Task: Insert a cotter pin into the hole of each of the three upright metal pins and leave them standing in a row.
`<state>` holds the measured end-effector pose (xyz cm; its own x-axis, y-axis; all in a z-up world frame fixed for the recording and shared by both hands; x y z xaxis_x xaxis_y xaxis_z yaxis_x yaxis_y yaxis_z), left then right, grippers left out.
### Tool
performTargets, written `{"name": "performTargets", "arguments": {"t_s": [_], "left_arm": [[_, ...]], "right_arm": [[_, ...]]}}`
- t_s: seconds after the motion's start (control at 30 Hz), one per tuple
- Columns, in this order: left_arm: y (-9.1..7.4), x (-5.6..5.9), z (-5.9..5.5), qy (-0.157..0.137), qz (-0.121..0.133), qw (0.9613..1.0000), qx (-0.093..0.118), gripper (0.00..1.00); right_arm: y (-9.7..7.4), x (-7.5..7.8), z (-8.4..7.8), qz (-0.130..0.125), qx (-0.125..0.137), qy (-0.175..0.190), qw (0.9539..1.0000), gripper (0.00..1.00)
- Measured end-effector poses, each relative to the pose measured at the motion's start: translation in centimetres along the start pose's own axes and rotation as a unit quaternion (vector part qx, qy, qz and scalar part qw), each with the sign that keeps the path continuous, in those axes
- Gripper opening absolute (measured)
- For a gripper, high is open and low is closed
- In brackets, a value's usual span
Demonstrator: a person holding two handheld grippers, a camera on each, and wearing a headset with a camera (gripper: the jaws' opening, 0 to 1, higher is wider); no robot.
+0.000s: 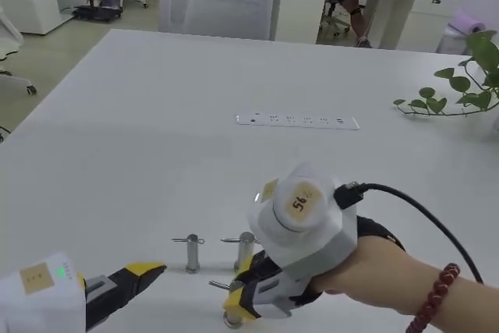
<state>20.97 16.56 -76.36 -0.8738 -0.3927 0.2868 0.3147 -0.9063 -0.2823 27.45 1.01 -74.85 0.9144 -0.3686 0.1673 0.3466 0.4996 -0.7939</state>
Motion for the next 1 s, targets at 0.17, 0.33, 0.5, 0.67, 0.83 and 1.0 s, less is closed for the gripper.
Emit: {"name": "performTargets", "arguments": {"t_s": [0.17, 0.33, 0.5, 0.67, 0.83, 1.0], "left_arm": [[-0.1, 0.0, -0.1, -0.005, -0.001, 1.0, -0.002, 0.94], [-0.2, 0.0, -0.1, -0.005, 0.001, 1.0, -0.006, 0.94], [-0.3, -0.1, 0.0, -0.004, 0.004, 1.0, -0.005, 0.94], [-0.5, -0.2, 0.0, -0.006, 0.008, 0.9999, -0.004, 0.94], [-0.5, -0.3, 0.1, -0.005, 0.011, 0.9999, -0.006, 0.94], [-0.6, -0.4, 0.1, -0.004, 0.012, 0.9999, -0.008, 0.95]], "right_arm": [[-0.1, 0.0, 0.1, 0.005, -0.002, -0.009, 0.9999, 0.13], [-0.1, 0.1, 0.1, 0.011, -0.003, -0.024, 0.9996, 0.13], [-0.5, 0.2, -0.1, 0.012, -0.007, -0.036, 0.9992, 0.13], [-1.2, 0.7, -0.4, 0.012, -0.007, -0.038, 0.9992, 0.13], [-1.9, 1.4, -0.6, 0.016, -0.008, -0.049, 0.9986, 0.13], [-2.4, 2.2, -1.1, 0.021, -0.011, -0.063, 0.9977, 0.13]]}}
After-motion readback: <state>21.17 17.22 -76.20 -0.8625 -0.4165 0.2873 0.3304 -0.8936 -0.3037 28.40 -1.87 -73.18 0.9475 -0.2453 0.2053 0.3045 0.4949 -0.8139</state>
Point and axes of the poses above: the centre of the closed fingertips' face, and the gripper's own axes: y roughly forward along the fingers, x roughly to its right, z roughly out of its top, the point moved 10 cm from there along -y, roughly backward along the fingers, and after that the axes turned 15 degrees about -z, right-handed, at the moved point
